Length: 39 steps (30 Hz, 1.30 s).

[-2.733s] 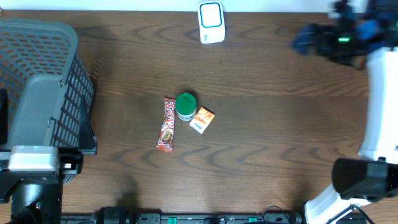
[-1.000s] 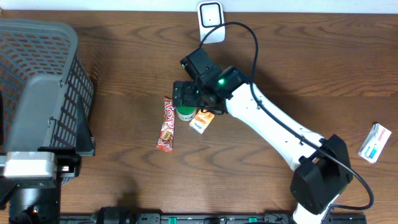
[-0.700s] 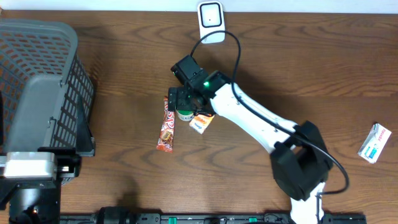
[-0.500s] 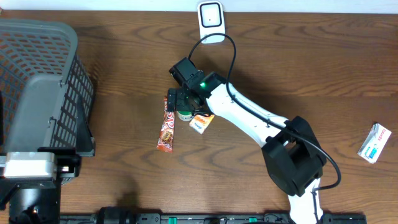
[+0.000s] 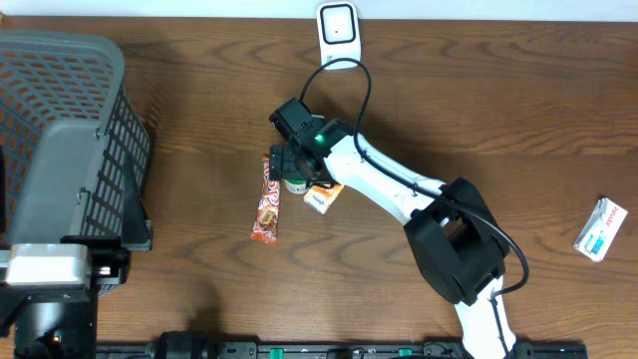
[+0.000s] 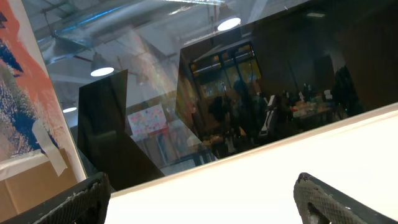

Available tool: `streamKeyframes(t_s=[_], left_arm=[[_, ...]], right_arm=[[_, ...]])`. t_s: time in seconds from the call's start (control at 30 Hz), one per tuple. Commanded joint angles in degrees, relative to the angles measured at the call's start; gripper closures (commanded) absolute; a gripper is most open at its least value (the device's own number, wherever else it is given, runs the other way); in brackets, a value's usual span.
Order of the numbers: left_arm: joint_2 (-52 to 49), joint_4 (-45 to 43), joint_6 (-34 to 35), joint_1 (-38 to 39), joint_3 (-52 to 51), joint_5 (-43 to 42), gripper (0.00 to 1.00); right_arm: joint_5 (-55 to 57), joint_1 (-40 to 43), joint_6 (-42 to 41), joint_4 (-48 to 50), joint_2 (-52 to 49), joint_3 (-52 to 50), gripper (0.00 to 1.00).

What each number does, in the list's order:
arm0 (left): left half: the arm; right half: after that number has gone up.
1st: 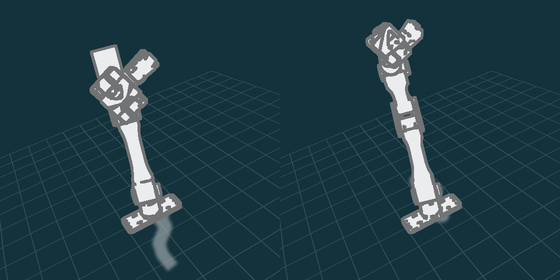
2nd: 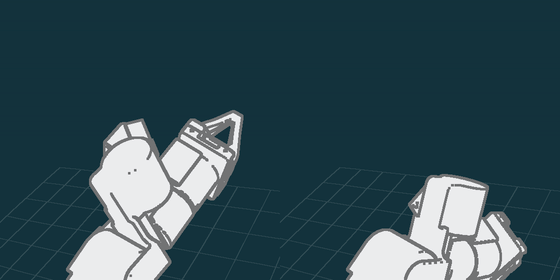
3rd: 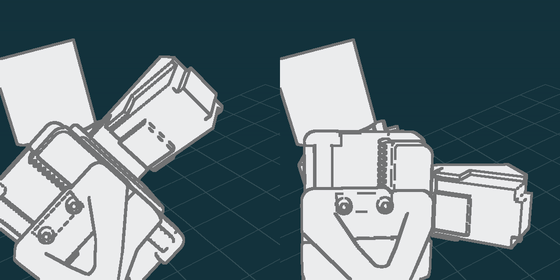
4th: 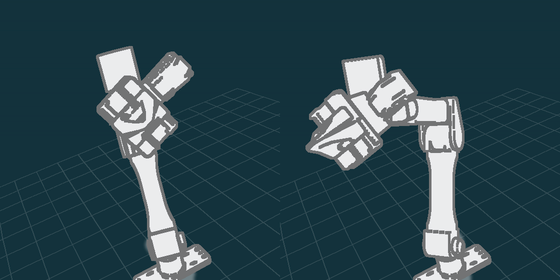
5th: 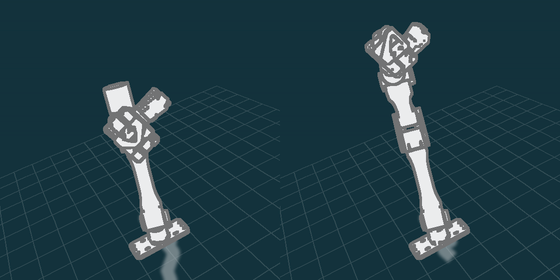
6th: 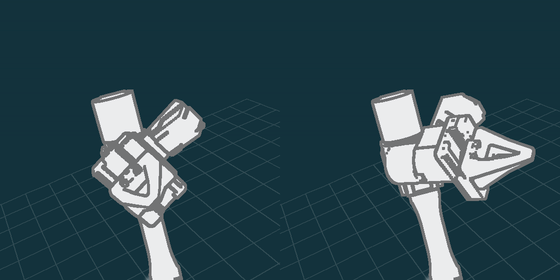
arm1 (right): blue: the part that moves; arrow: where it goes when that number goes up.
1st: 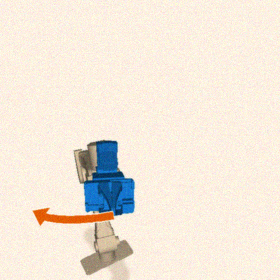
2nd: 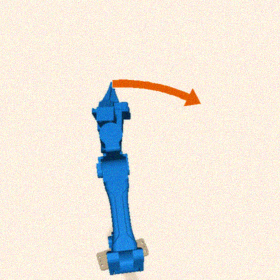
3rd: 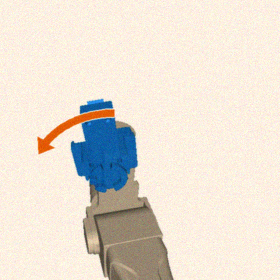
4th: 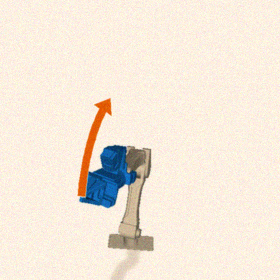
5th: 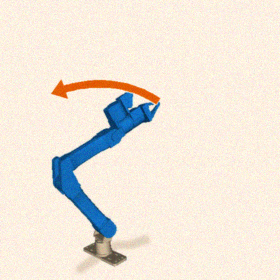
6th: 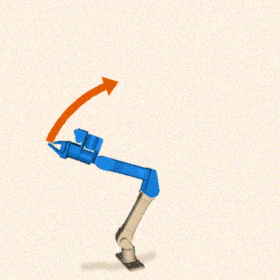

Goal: Scan the item barcode
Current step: 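Lower the right gripper and grasp the green-capped bottle, then lift the green-capped bottle upward with the right gripper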

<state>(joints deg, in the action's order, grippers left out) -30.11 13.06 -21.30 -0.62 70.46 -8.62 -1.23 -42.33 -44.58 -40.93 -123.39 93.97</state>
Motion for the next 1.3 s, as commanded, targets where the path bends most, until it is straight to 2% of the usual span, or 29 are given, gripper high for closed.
streamKeyframes(t_s=[0.0,0.3,0.53,0.83,1.13,1.27], left_arm=[[0.7,-0.3,-0.9,0.2,-0.2,0.3,0.06],[0.7,-0.3,-0.9,0.2,-0.2,0.3,0.06],[0.7,-0.3,-0.9,0.2,-0.2,0.3,0.06],[0.7,-0.3,-0.9,0.2,-0.2,0.3,0.06],[0.7,-0.3,-0.9,0.2,-0.2,0.3,0.06],[0.7,-0.3,-0.9,0.2,-0.2,0.3,0.06]], right_arm=[[1.0,-0.3,-0.5,0.5,-0.6,0.2,0.01],[1.1,-0.5,2.0,1.0,-0.7,0.2,0.03],[1.7,-1.0,3.1,-1.2,-2.1,0.2,0.17],[1.8,-1.3,3.6,-6.3,-2.1,0.2,0.11],[2.0,-1.2,7.0,-6.4,-2.4,0.2,0.22],[2.3,-0.9,6.7,-7.2,-2.4,0.2,0.15]])
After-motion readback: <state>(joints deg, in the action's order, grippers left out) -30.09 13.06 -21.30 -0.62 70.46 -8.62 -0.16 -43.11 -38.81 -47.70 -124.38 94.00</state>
